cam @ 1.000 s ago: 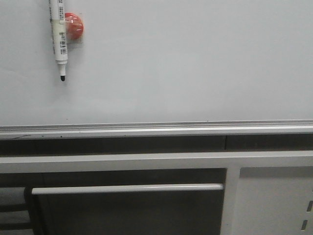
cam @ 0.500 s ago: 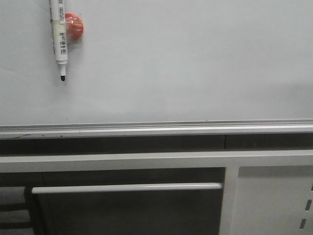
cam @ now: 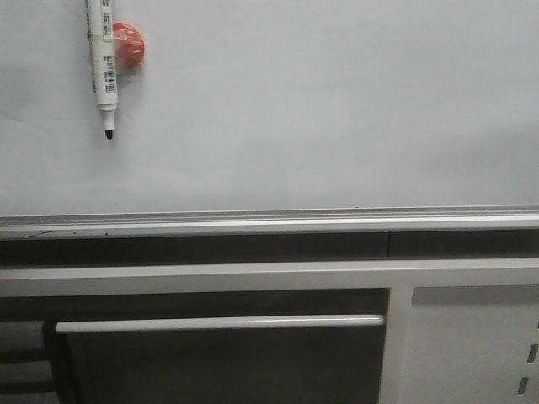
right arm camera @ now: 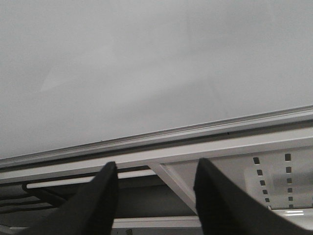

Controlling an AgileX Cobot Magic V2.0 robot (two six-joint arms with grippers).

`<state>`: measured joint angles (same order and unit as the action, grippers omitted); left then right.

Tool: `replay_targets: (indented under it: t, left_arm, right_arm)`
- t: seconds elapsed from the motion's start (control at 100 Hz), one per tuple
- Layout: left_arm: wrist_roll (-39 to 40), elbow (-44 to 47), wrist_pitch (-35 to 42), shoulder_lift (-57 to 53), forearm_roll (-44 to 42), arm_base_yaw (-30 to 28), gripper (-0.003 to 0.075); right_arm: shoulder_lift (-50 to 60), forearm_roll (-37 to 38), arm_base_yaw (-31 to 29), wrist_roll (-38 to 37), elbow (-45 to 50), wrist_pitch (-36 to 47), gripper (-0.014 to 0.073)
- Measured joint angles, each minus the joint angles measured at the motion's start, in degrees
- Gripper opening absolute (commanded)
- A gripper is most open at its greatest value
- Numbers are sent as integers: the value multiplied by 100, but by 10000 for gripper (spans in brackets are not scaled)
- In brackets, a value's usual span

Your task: Write number 1 on whiteboard

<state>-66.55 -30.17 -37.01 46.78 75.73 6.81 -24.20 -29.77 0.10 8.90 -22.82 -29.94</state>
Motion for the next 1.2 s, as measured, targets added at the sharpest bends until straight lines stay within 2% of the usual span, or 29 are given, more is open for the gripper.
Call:
replay_targets:
  t: [0.14,0.3,0.48,0.63,0.73,0.87,1.2]
  left_arm:
    - [-554,-346,-203,478,239,133,324]
    - [-787,-592,51,834,110,730,324]
    - [-799,-601,1429,889,-317,1794,289]
    - [-799,-562,3038,889,-329,2643,275]
    - [-799,-488,3772,927,-271,3042,275]
    - [-809,-483,4070,1203,-229,3269,275]
    - [-809,-495,4323,1784,-183,3291,275]
  right_arm:
    - [0,-35,0,9,0,0,342]
    - [0,-65,0,9,0,0,342]
    - [0,-109,0,9,0,0,342]
    - [0,-137,0,9,0,0,342]
    - [0,-136,0,9,0,10,342]
    - [0,-149,0,23,0,10,342]
    - [0,-149,0,27,0,10,342]
